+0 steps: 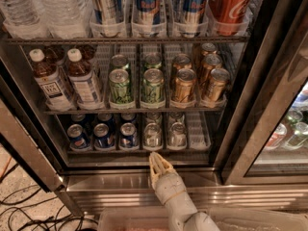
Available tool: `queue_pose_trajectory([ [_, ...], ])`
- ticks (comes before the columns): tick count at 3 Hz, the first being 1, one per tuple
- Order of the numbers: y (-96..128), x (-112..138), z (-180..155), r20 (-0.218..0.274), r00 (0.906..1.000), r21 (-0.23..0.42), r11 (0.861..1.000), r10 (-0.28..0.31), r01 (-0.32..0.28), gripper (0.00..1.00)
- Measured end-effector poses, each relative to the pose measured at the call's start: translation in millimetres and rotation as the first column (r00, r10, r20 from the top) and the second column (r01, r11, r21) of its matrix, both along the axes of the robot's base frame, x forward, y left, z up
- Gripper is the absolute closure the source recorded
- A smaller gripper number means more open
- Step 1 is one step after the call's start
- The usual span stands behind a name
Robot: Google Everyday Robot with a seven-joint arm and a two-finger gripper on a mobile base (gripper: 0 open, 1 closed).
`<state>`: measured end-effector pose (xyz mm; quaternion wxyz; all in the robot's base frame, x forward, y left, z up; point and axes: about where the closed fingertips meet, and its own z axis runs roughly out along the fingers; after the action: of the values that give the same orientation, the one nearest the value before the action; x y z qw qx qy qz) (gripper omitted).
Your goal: Pick 7up can from bottom shelf of fridge
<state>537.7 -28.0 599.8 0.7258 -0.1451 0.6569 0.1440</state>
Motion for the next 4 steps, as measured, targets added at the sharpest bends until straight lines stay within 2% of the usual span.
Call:
queue_pose_trajectory([
  [2,0.0,0.0,0.0,0.000,1.0000,0.000,1.000,0.000,0.000,0.27],
  [3,0.0,0.0,0.0,0.000,1.0000,0.000,1.000,0.000,0.000,0.27],
  [4,0.3,0.3,-0.2,0.000,1.0000,-0.001,1.000,0.001,-0.001,0.36],
])
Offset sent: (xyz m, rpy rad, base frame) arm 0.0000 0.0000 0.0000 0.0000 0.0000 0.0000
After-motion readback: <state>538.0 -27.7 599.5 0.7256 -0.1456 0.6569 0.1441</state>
